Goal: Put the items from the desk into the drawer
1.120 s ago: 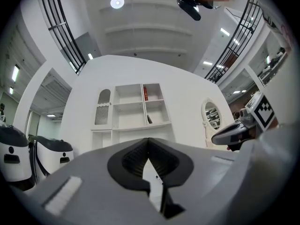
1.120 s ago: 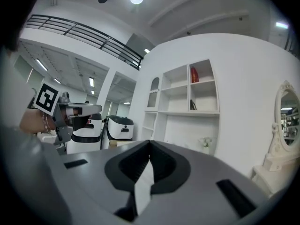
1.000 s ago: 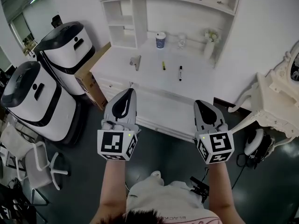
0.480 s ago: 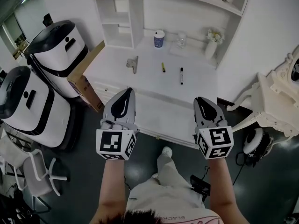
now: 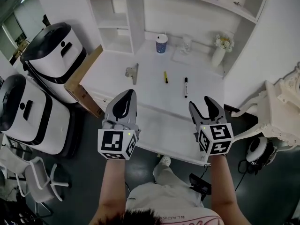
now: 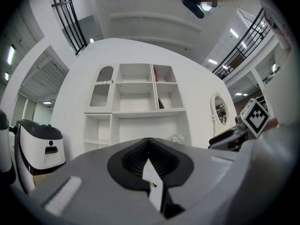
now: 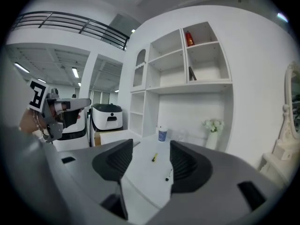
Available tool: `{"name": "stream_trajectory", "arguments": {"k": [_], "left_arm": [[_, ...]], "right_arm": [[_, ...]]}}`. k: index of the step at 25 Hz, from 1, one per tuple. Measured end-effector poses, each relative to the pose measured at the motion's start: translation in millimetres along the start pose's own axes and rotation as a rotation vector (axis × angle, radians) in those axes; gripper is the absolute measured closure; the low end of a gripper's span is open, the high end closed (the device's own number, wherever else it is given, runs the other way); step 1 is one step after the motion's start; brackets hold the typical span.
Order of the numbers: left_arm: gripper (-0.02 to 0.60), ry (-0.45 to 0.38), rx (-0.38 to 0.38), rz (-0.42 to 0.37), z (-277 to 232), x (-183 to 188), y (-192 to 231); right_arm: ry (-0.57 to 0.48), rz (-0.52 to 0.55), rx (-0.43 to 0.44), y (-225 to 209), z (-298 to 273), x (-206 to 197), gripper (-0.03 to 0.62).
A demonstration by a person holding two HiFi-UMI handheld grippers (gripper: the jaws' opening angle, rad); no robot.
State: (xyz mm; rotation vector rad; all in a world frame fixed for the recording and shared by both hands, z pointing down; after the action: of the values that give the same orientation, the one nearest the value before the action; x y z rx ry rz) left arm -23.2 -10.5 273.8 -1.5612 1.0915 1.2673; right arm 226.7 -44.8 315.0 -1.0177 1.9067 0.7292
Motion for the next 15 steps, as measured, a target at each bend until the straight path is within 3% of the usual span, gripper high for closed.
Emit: {"name": "stream_trajectory", "arguments": {"k": [15], "left_arm": [[0.572, 0.109, -0.052, 0.043, -133.0, -22.0, 24.5]], "right_arm": [[0.207, -0.068, -0.004, -80.0, -141.8, -5.1, 0.373]]}}
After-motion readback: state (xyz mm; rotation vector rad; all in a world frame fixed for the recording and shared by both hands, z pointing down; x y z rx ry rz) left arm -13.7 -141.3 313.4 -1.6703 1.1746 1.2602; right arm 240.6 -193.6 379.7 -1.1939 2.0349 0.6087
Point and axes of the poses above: the fingertips, and each gripper's own axes: z backward along the fingers, y to its left, x out of its top, the point moved 5 cm from there along z, backward along the fingers, and after that the axes turned 15 degrees about y, right-handed, at the moved point
